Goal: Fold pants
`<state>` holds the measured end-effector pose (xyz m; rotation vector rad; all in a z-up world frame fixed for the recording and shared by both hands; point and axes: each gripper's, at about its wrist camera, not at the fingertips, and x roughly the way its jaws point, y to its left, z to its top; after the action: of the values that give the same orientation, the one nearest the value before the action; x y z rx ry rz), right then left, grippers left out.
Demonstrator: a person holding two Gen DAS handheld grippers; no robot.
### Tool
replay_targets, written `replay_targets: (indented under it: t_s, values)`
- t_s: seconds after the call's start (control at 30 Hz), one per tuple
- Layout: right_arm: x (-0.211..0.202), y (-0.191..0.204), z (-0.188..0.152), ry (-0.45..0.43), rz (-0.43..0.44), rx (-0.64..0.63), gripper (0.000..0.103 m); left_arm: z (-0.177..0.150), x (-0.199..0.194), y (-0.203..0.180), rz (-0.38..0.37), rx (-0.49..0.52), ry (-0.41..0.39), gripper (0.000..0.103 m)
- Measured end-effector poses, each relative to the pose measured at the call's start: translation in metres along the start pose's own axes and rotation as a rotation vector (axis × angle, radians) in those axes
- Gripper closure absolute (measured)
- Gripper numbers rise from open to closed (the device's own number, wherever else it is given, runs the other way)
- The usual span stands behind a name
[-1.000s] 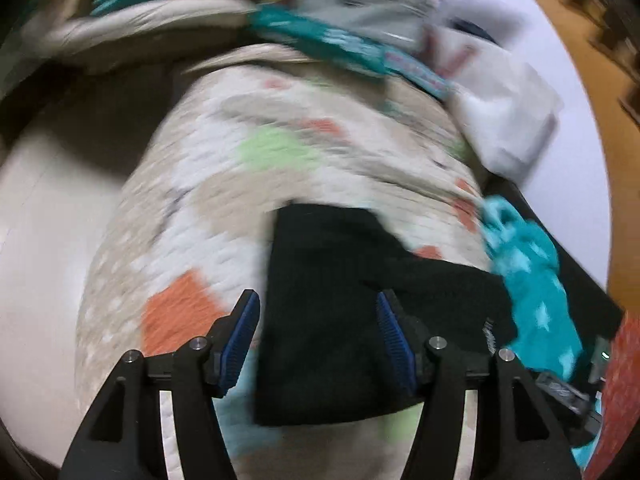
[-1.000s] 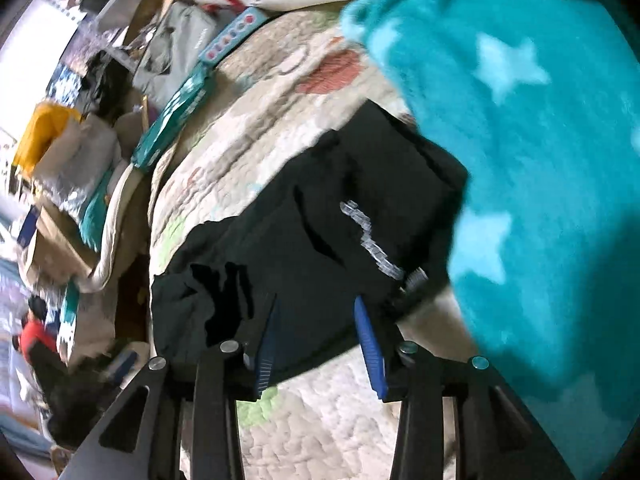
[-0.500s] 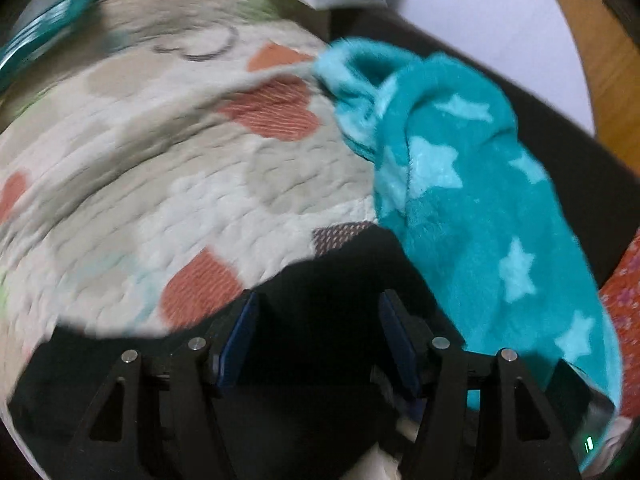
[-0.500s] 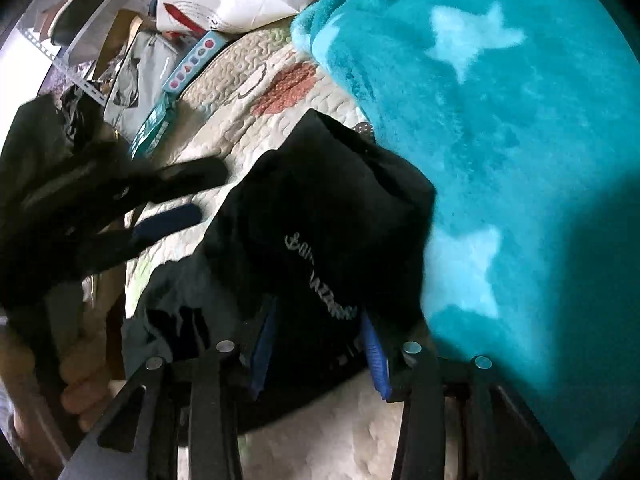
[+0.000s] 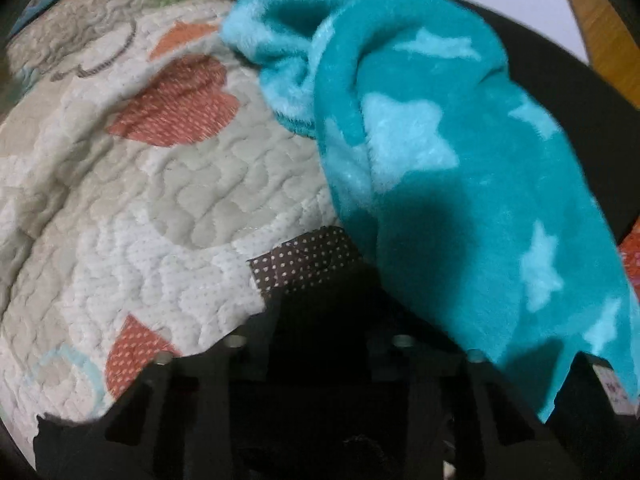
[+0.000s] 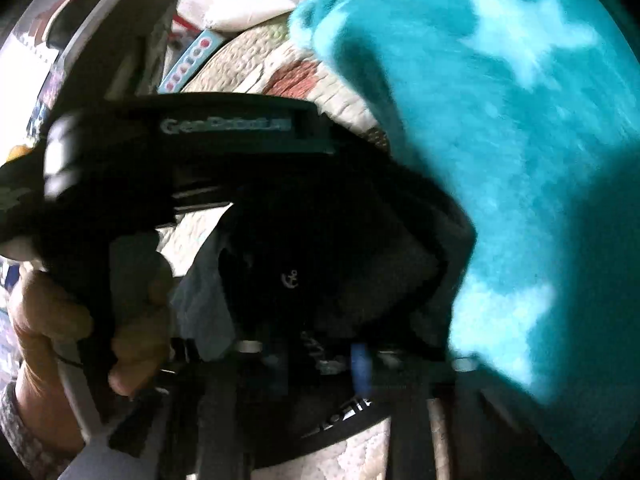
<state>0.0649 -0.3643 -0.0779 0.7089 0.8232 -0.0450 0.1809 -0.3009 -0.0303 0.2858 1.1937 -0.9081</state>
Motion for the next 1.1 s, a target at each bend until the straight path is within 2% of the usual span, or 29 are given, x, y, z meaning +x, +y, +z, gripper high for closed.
replay_targets:
  t_s: [0.1, 0.23, 0.4, 0.53, 0.67, 0.87, 1.1]
  values:
    - [-0.010, 0.016, 0.003, -0.022, 0.000, -0.071, 0.091, -0.012, -0.025, 0.001, 0.004, -0.012, -0.044, 0.084]
    - [-0.033, 0.049, 0.001, -0.079, 0.026, -0.217, 0.092, -0.033, -0.070, 0.008, -0.030, -0.069, -0.128, 0.085]
    - [-0.058, 0.101, -0.023, -0.136, 0.043, -0.453, 0.093, -0.055, -0.136, 0.027, -0.084, -0.175, -0.258, 0.085]
    - [-0.071, 0.139, -0.046, -0.154, 0.071, -0.612, 0.093, -0.097, -0.185, 0.059, -0.112, -0.285, -0.369, 0.085]
    - [-0.068, 0.183, -0.068, -0.140, 0.106, -0.755, 0.093, -0.142, -0.211, 0.095, -0.119, -0.397, -0.441, 0.085]
    - [-0.038, 0.233, -0.116, -0.091, 0.093, -0.975, 0.093, -0.203, -0.207, 0.146, -0.146, -0.549, -0.482, 0.084]
    - [0.011, 0.252, -0.178, -0.002, 0.030, -1.180, 0.093, -0.266, -0.179, 0.202, -0.199, -0.791, -0.509, 0.067]
